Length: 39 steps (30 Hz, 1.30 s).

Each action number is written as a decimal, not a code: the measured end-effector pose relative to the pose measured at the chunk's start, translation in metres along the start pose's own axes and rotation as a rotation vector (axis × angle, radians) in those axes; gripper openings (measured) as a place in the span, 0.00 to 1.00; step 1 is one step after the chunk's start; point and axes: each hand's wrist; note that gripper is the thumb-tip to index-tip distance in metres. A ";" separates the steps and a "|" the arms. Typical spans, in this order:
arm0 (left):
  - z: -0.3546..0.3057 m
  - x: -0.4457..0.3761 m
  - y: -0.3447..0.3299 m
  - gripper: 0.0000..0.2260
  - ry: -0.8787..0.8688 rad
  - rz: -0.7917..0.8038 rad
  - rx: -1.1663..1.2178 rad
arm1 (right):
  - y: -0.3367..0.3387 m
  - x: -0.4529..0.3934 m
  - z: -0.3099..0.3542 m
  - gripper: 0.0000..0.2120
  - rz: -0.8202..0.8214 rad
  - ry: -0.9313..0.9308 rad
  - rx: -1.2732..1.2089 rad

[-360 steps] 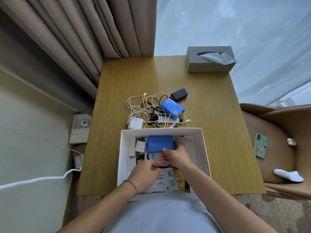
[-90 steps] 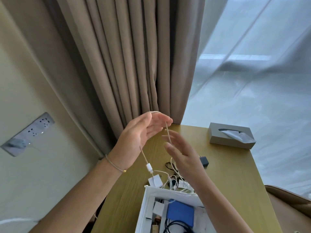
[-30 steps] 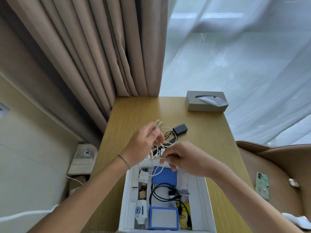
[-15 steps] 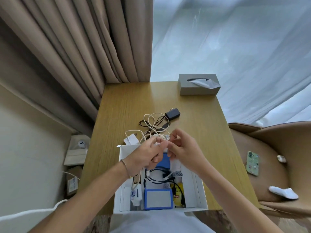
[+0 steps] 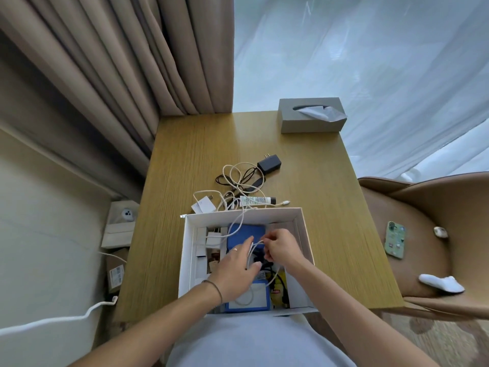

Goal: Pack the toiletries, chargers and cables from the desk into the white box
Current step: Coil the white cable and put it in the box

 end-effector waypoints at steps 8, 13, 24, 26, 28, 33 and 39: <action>0.002 0.009 -0.007 0.20 -0.189 0.004 -0.401 | 0.001 0.006 0.002 0.20 -0.010 0.076 0.084; 0.004 0.010 0.022 0.09 -0.302 -0.596 -0.313 | 0.017 0.012 0.017 0.16 -0.026 0.205 0.006; -0.005 -0.047 0.059 0.18 0.120 -0.317 -0.359 | 0.010 0.027 0.047 0.13 -0.065 0.411 -0.097; -0.007 -0.049 0.057 0.14 0.088 -0.344 -0.251 | 0.013 0.029 0.053 0.14 -0.099 0.461 -0.141; -0.007 -0.046 0.061 0.12 0.044 -0.365 -0.159 | 0.017 0.031 0.059 0.14 -0.134 0.506 -0.125; -0.019 -0.026 0.101 0.14 -0.195 -0.257 -0.007 | 0.026 0.031 0.086 0.20 0.076 0.762 0.105; -0.035 0.007 0.162 0.14 -0.362 -0.436 0.363 | 0.014 0.029 0.132 0.18 0.284 0.729 -0.137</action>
Point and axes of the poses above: each hand's wrist, its own x-axis away from the middle knuckle, its own y-axis out of the back of the hand, z = x × y, and after that the axes turned 9 degrees about -x, right-handed
